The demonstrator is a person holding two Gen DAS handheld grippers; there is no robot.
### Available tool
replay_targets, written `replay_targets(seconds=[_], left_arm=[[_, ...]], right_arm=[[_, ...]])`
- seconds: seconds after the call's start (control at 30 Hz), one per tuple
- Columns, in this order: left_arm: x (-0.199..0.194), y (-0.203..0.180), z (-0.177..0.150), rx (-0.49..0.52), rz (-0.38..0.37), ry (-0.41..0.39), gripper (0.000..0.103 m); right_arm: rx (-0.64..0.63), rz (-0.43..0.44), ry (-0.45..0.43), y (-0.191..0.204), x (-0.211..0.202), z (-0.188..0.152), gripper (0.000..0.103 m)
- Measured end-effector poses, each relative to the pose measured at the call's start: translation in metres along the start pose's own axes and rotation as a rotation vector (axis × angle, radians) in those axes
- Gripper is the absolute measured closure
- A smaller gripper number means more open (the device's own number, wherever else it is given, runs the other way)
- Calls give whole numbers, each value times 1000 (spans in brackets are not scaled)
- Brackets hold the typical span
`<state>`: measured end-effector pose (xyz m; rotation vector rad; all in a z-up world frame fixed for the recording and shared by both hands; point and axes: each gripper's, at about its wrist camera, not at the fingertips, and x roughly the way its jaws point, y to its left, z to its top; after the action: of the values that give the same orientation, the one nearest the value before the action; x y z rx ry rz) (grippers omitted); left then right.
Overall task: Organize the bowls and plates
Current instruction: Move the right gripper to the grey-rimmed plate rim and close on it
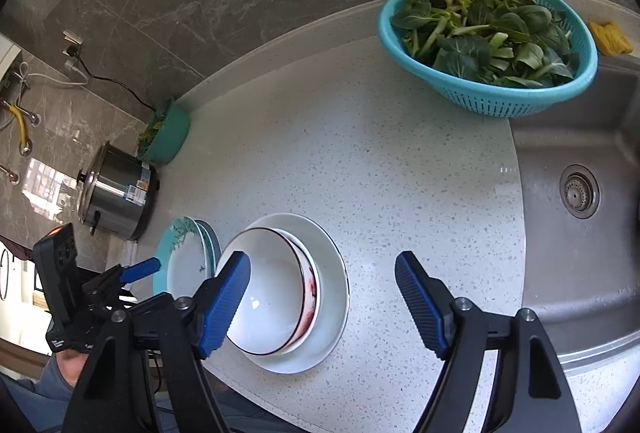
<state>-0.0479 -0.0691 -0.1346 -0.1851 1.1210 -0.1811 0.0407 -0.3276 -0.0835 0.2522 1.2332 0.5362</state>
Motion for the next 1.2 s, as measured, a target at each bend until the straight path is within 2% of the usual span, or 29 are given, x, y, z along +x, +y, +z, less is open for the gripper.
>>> replay_targets(seconds=[0.1,0.13,0.17,0.2,0.23,0.27,0.37,0.53,0.73,0.87,1.03,1.2], left_arm=[[1,0,-11,-16,-35,-1,10],[4,-1,-16,-21,-46,1,18],[7,-2,-20,-28,-47,8,32],[10,-3,-25,-42,-47,21,39],[11,-3,-29,-51,-50,24,52],[12,-4,-34,-60,-48,19,58],[17,-6,-44,-109,-18,10,58],[26,-13,-58,-277,28,-5,58],[46,-29,-73,-383,71,14,58],[53,-24,-82,-450,74,7,57],[65,-21,-82,-469,80,13,58],[72,-16,-78,-481,85,11,58]], right_arm=[[-4,-25,22,2,3,-6,30],[-14,-28,34,0,5,-8,34],[-25,-43,52,-1,9,-10,35],[-26,-53,67,-3,12,-11,38],[-26,-50,74,-6,14,-11,39],[-27,-40,81,-9,16,-9,39],[-59,-11,106,-15,22,-5,41],[-182,53,206,-19,43,10,41],[-275,104,289,-18,63,14,41],[-312,121,320,-17,73,15,41],[-342,120,357,-18,81,12,41],[-352,121,356,-20,81,15,41]])
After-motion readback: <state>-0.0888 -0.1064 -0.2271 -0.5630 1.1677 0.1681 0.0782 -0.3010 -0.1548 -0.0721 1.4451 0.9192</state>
